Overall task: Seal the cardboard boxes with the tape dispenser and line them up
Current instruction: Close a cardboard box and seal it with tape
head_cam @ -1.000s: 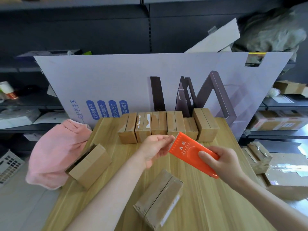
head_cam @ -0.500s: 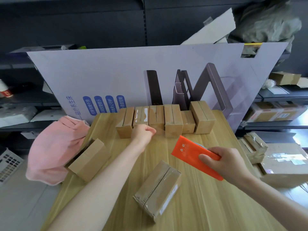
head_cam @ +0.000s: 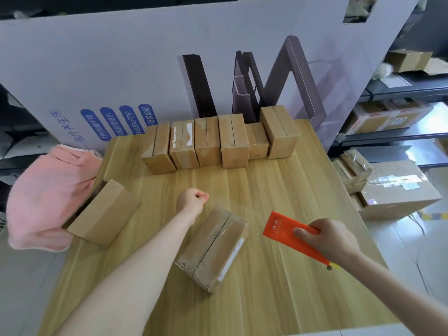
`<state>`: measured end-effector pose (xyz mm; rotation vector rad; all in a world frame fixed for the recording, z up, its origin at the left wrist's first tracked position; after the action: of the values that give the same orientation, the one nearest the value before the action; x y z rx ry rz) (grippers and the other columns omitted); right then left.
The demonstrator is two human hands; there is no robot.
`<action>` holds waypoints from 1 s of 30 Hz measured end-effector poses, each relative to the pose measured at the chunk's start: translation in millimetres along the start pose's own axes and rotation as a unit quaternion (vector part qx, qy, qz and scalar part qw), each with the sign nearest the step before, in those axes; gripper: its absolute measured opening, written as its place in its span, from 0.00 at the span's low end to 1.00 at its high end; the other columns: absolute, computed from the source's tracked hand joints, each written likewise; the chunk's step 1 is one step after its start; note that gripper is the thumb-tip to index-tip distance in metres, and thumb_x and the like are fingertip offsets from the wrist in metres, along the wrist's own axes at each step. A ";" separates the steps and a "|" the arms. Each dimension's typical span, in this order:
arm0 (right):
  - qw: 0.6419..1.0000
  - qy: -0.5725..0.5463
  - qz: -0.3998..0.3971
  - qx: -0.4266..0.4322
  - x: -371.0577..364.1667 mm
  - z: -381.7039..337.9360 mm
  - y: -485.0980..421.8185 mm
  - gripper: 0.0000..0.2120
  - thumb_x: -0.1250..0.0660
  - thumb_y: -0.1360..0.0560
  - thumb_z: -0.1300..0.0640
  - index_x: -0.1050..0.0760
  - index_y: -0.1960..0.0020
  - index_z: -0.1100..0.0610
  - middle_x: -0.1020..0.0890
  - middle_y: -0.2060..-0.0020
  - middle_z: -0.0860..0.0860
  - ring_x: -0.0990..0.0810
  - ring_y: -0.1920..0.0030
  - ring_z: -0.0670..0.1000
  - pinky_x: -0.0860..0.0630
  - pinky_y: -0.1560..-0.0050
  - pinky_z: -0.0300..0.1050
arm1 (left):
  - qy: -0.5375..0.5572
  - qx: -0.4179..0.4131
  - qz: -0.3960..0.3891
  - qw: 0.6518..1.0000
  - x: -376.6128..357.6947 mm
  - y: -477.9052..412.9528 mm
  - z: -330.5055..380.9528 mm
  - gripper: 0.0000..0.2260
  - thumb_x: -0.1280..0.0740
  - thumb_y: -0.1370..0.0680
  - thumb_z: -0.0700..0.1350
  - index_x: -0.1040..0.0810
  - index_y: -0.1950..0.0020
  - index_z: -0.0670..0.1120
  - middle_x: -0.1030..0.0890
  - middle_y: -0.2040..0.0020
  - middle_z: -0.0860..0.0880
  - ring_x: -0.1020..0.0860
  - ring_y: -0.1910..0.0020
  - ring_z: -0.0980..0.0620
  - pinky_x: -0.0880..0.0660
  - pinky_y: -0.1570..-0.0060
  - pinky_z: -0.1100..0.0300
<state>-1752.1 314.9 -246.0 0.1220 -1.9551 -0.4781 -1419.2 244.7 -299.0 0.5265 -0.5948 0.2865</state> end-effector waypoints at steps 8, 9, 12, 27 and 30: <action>0.998 0.027 -0.038 -0.042 -32.1 -4.0 -26.7 0.18 0.35 0.28 0.37 0.22 0.60 0.52 0.21 0.68 0.47 0.21 0.73 0.48 0.23 0.70 0.41 | -0.093 0.009 -0.029 0.995 -28.4 -25.8 -22.4 0.05 0.33 0.21 0.45 0.18 0.53 0.45 0.18 0.48 0.48 0.24 0.54 0.50 0.29 0.53 0.59; 0.998 0.034 -0.042 -0.045 -36.8 -5.6 -29.5 0.18 0.36 0.28 0.37 0.22 0.60 0.52 0.21 0.68 0.47 0.21 0.73 0.48 0.23 0.71 0.41 | -0.096 0.011 -0.042 0.994 -35.3 -25.6 -26.1 0.06 0.33 0.21 0.45 0.18 0.53 0.46 0.18 0.49 0.48 0.25 0.54 0.50 0.28 0.53 0.59; 0.996 0.062 -0.049 -0.047 -50.4 -14.3 -39.3 0.19 0.36 0.28 0.37 0.22 0.60 0.53 0.22 0.69 0.46 0.21 0.73 0.48 0.33 0.77 0.35 | -0.079 0.014 -0.068 0.994 -53.1 -18.3 -29.0 0.06 0.35 0.20 0.46 0.19 0.52 0.48 0.19 0.52 0.48 0.24 0.53 0.47 0.26 0.50 0.57; 0.980 0.194 0.008 0.049 -46.2 -69.6 -75.9 0.18 0.38 0.27 0.42 0.31 0.67 0.54 0.26 0.71 0.48 0.25 0.67 0.51 0.35 0.70 0.40 | 0.006 0.021 -0.080 0.997 -63.1 45.9 -43.7 0.25 0.46 0.17 0.54 0.36 0.27 0.38 0.31 0.28 0.42 0.33 0.29 0.45 0.37 0.34 0.57; 0.971 0.226 0.025 0.078 -40.9 -86.7 -77.9 0.17 0.39 0.25 0.45 0.34 0.69 0.53 0.28 0.71 0.47 0.28 0.68 0.51 0.38 0.71 0.39 | 0.009 0.026 -0.055 0.998 -66.0 49.8 -41.9 0.25 0.47 0.17 0.54 0.37 0.26 0.38 0.32 0.28 0.43 0.34 0.29 0.46 0.37 0.35 0.59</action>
<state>-1667.1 232.1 -280.4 0.2571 -1.5408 -0.2360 -1472.6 302.0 -348.6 0.6037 -0.5406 0.2022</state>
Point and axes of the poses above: each hand's wrist, its own y-axis away from the middle knuckle, its own x-axis out of the back of the hand, z = x × y, the point moved 4 cm from there along -y, towards the middle knuckle
